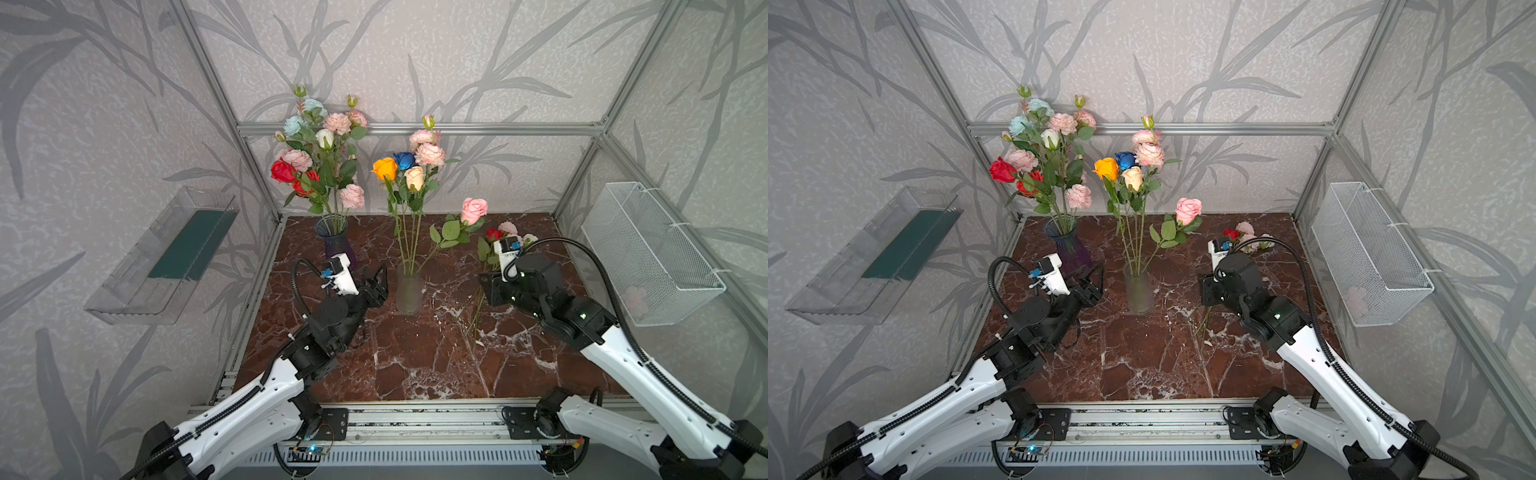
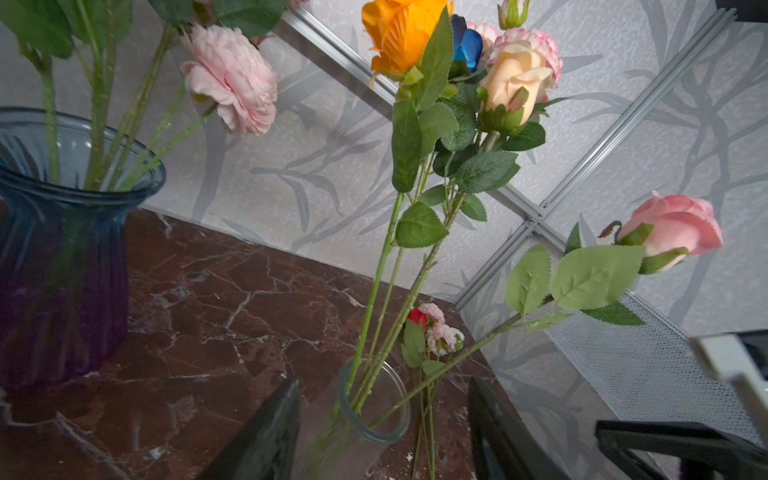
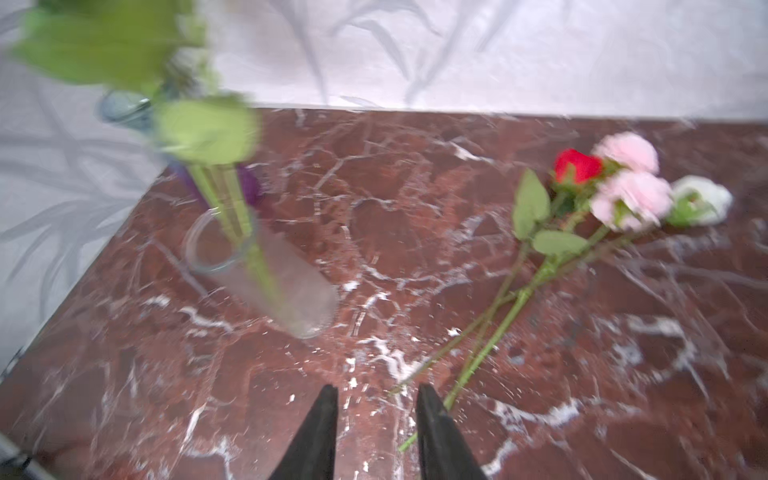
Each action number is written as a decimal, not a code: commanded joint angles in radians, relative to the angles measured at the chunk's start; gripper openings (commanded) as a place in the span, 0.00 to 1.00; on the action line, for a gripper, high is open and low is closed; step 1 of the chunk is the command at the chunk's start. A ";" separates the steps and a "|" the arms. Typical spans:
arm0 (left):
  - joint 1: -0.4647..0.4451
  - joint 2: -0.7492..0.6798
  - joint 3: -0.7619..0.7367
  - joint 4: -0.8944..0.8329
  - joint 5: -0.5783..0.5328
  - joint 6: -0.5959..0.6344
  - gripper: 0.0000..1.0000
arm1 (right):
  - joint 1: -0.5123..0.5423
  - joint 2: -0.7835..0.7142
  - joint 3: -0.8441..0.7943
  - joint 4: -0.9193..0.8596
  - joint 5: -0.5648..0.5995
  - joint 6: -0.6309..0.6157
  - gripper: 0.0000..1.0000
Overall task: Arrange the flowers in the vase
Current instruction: 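Open the right gripper and withdraw it toward the rose pile, then grasp the red rose stem in the pile with the right gripper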
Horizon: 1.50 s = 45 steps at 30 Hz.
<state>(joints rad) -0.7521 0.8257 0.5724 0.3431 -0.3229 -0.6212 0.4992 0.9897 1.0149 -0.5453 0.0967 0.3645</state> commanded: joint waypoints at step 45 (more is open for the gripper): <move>-0.144 0.145 0.087 -0.001 0.313 -0.091 0.58 | -0.329 1.117 0.501 -0.095 -0.124 0.136 0.21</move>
<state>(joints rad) -0.8940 0.9760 0.6331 0.3256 0.0040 -0.7238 0.1768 2.0834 1.5116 -0.6369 -0.0277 0.5209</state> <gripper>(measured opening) 0.583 0.211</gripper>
